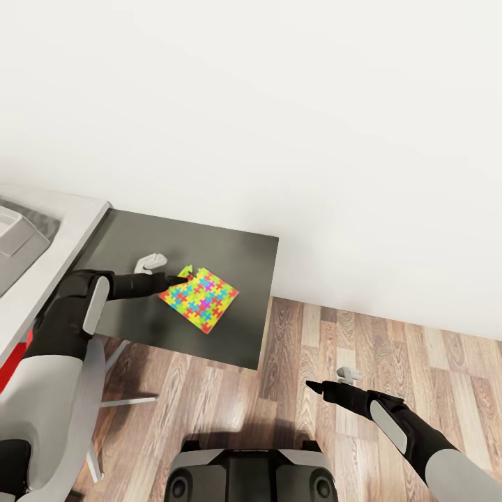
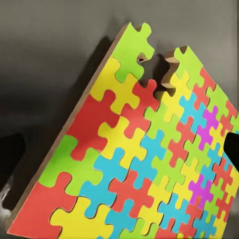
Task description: Put all the toys in the child's room - the three board games (two on the bed and one on the table), the two jigsaw puzzles on the table, and the tennis ball on the table - inside the toy box on the table in the child's room.
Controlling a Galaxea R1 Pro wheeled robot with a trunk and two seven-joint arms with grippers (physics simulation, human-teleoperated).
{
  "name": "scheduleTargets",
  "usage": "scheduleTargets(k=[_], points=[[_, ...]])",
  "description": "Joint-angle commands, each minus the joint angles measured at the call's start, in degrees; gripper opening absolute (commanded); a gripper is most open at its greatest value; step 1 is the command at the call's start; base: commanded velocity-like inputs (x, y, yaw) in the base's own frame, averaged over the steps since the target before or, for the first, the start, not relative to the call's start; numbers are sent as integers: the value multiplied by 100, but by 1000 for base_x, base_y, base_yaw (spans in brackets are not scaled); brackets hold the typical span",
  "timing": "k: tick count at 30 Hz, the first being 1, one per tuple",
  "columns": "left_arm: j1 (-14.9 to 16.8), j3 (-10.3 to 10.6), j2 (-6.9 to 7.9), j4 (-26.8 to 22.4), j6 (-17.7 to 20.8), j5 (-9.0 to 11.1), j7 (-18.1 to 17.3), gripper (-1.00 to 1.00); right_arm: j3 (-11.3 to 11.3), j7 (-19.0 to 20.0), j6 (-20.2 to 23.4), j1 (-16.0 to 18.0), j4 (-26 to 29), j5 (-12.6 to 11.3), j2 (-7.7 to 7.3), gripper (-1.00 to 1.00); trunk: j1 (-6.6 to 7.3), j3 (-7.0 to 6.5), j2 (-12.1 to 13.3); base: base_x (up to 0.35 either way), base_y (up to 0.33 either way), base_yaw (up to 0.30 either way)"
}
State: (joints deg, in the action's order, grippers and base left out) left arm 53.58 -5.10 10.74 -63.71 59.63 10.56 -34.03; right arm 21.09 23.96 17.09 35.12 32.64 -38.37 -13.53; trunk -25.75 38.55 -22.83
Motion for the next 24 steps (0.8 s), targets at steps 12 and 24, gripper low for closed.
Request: scheduleTargets(k=[12,24], points=[[4,11,-2,-1,37,112,-35,100,26,-5,22,3,6,-47,-4,100,-3,7,-9,0,0,0],[4,192,3,-1,37,183,-547,100,26,-5,22,3,6,-49,-6,100,-3,7,-9,0,0,0]])
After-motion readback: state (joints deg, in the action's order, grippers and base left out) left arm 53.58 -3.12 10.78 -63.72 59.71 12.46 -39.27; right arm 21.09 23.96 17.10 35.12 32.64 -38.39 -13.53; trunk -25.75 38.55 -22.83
